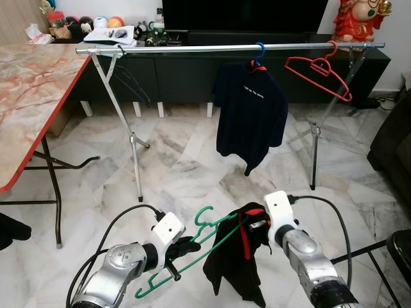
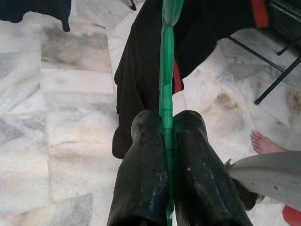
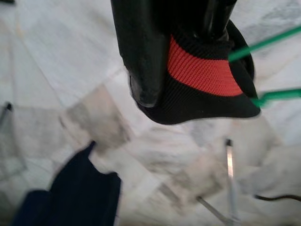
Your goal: Hang hanger
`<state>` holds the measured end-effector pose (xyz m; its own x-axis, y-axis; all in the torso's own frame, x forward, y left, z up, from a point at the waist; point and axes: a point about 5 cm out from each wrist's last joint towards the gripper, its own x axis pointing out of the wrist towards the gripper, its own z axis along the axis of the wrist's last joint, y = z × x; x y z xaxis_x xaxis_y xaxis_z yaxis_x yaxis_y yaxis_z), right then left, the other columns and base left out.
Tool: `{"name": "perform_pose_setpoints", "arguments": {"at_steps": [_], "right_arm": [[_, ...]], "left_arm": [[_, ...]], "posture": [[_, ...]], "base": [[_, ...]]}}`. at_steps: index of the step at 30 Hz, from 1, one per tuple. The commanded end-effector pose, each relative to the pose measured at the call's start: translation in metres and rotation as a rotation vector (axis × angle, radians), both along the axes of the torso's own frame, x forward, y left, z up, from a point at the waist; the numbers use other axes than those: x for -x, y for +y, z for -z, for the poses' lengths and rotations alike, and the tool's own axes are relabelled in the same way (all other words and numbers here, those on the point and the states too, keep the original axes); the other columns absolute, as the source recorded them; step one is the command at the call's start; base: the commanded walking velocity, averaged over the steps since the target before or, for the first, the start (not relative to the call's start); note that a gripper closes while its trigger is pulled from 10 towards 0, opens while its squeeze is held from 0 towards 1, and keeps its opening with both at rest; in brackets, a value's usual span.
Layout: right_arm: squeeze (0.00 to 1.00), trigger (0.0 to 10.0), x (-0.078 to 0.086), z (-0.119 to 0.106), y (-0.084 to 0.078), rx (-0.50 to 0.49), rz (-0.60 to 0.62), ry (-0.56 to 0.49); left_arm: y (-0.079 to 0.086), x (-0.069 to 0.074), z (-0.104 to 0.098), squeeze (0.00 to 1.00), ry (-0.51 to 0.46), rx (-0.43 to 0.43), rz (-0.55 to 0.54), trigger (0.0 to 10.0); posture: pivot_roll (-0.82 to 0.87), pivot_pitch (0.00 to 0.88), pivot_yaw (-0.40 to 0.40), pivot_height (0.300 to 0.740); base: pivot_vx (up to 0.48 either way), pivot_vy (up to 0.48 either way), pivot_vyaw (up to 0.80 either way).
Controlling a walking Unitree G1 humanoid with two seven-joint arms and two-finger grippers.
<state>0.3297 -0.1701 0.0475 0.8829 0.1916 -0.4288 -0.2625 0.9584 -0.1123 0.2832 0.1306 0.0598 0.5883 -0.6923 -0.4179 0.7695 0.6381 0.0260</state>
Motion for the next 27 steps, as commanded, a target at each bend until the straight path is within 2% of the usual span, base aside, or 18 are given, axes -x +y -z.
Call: {"name": "perform_pose_setpoints", "arguments": {"at_steps": [1,4,16,19,20,22,27], "right_arm": [[0.0,10.0,-0.002,-0.005,-0.01,0.009,0.066,-0.025],[0.0,10.0,-0.003,-0.007,-0.012,0.012,0.08,-0.03],[0.0,10.0,-0.004,-0.009,-0.002,0.002,0.036,-0.036],[0.0,10.0,-0.005,-0.01,-0.008,0.045,0.073,-0.052],[0.0,10.0,-0.006,-0.012,-0.016,0.075,0.122,-0.063],[0.0,10.0,-0.008,-0.014,-0.018,0.073,0.136,-0.071],[0.0,10.0,-0.009,-0.017,-0.015,0.064,0.126,-0.085]], "left_arm": [[0.005,0.002,0.003,0.0,0.002,-0.026,-0.007,10.0],[0.007,0.003,0.004,0.0,0.001,-0.031,-0.01,10.0],[0.002,0.0,0.001,0.0,-0.021,-0.013,-0.016,10.0],[0.002,0.004,0.001,0.0,0.0,-0.014,0.028,10.0],[0.002,0.013,0.004,0.0,0.05,-0.025,0.109,10.0],[0.003,0.02,0.008,0.0,0.088,-0.054,0.161,10.0],[0.005,0.02,0.013,0.0,0.077,-0.104,0.153,10.0]], "posture": [[0.02,0.107,-0.028,0.74],[0.02,0.107,-0.029,0.74],[0.02,0.109,-0.028,0.74],[0.02,0.11,-0.028,0.74],[0.02,0.111,-0.027,0.74],[0.03,0.112,-0.026,0.74],[0.03,0.113,-0.026,0.74]], "base": [[0.0,0.0,0.0],[0.0,0.0,0.0],[0.0,0.0,0.0],[0.0,0.0,0.0],[0.0,0.0,0.0],[0.0,0.0,0.0],[0.0,0.0,0.0]]}}
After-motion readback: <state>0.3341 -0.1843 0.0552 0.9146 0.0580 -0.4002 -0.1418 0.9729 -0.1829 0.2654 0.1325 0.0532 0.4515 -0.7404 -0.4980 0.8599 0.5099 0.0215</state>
